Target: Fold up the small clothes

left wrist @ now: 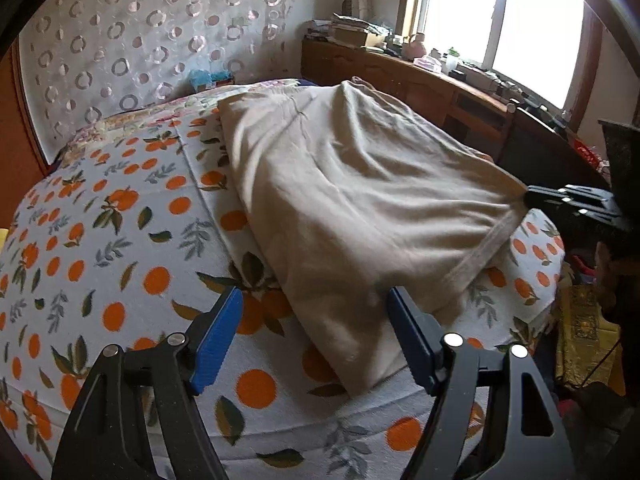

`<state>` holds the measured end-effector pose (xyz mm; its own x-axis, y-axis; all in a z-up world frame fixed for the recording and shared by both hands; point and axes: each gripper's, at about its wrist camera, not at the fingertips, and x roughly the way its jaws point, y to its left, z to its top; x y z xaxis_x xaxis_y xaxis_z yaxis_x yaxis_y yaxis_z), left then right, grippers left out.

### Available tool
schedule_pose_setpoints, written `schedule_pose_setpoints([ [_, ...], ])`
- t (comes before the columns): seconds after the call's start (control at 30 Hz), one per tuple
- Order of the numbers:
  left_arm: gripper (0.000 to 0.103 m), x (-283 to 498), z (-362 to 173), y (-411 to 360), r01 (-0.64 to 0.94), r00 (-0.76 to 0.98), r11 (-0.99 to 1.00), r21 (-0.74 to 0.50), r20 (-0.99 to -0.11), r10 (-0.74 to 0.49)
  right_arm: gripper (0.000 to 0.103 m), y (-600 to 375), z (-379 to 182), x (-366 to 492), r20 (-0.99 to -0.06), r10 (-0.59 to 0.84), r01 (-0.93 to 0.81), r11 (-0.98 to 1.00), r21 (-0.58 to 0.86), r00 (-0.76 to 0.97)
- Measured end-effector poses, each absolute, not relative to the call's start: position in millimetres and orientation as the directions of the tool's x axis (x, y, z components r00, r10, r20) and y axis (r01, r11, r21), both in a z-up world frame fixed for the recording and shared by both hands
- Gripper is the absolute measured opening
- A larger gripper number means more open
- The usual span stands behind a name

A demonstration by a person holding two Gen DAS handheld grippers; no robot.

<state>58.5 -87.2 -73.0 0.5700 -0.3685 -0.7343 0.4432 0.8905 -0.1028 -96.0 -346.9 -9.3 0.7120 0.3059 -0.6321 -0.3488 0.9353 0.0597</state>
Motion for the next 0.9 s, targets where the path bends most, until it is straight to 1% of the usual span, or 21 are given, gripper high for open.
schedule_pose_setpoints([
  [0.03,0.068,58,-74,-88,0.447,0.564,0.888,-0.109,-0.736,-0.374,0.005,-344,-12,-97,-0.638,0.298,-0.345,0.937,0.054,0.71],
  [0.1,0.061,58,-74,-89,0.453,0.553,0.883,-0.12,-0.74,-0.384,0.005,-338,-17,-97,-0.651,0.272,-0.328,0.944,0.038,0.708],
  [0.17,0.056,58,-76,-88,0.454,0.539,0.881,-0.134,-0.745,-0.392,0.006,-337,-14,-97,-0.647,0.256,-0.308,0.951,0.033,0.718],
  [0.2,0.055,56,-77,-88,0.452,0.537,0.881,-0.137,-0.748,-0.392,0.008,-334,-14,-94,-0.645,0.249,-0.299,0.954,0.034,0.722],
  [0.23,0.055,56,-78,-88,0.451,0.533,0.882,-0.138,-0.75,-0.39,0.018,-334,-14,-92,-0.643,0.239,-0.287,0.957,0.031,0.727],
  [0.27,0.055,56,-79,-88,0.45,0.532,0.883,-0.138,-0.752,-0.389,0.037,-334,-13,-90,-0.642,0.23,-0.276,0.961,0.03,0.732],
  [0.3,0.055,56,-79,-88,0.45,0.529,0.882,-0.138,-0.754,-0.388,0.049,-335,-13,-87,-0.64,0.231,-0.269,0.962,0.038,0.733],
  [0.33,0.055,55,-80,-89,0.451,0.528,0.882,-0.137,-0.756,-0.388,0.066,-336,-13,-83,-0.637,0.236,-0.266,0.963,0.051,0.733],
  [0.37,0.054,55,-80,-90,0.451,0.529,0.883,-0.133,-0.757,-0.384,0.069,-336,-14,-80,-0.634,0.239,-0.263,0.963,0.058,0.735],
  [0.43,0.05,54,-80,-89,0.452,0.527,0.881,-0.136,-0.756,-0.388,0.069,-335,-17,-72,-0.64,0.239,-0.261,0.963,0.061,0.73],
  [0.5,0.043,54,-80,-90,0.454,0.522,0.879,-0.144,-0.756,-0.394,0.069,-334,-23,-62,-0.658,0.248,-0.258,0.963,0.084,0.711],
  [0.57,0.042,53,-80,-90,0.456,0.521,0.879,-0.142,-0.758,-0.393,0.069,-330,-29,-56,-0.675,0.277,-0.269,0.956,0.12,0.683],
  [0.7,0.042,54,-80,-89,0.453,0.518,0.879,-0.153,-0.757,-0.398,0.069,-325,-37,-53,-0.701,0.271,-0.268,0.956,0.117,0.66],
  [0.73,0.042,54,-80,-89,0.452,0.516,0.878,-0.156,-0.757,-0.4,0.061,-323,-37,-55,-0.702,0.271,-0.274,0.955,0.112,0.659],
  [0.77,0.042,54,-80,-89,0.453,0.515,0.878,-0.157,-0.757,-0.401,0.047,-321,-36,-58,-0.702,0.284,-0.292,0.95,0.113,0.653],
  [0.8,0.042,54,-80,-89,0.453,0.515,0.877,-0.157,-0.757,-0.402,0.039,-319,-36,-60,-0.703,0.31,-0.315,0.94,0.128,0.64],
  [0.83,0.042,54,-80,-89,0.451,0.515,0.879,-0.157,-0.758,-0.4,0.027,-318,-37,-59,-0.704,0.338,-0.336,0.93,0.149,0.624],
  [0.87,0.042,54,-80,-90,0.452,0.516,0.878,-0.158,-0.757,-0.402,0.026,-318,-37,-60,-0.703,0.347,-0.342,0.927,0.156,0.62],
  [0.9,0.037,54,-80,-89,0.456,0.513,0.875,-0.163,-0.755,-0.408,0.022,-318,-38,-60,-0.702,0.35,-0.346,0.925,0.155,0.621],
])
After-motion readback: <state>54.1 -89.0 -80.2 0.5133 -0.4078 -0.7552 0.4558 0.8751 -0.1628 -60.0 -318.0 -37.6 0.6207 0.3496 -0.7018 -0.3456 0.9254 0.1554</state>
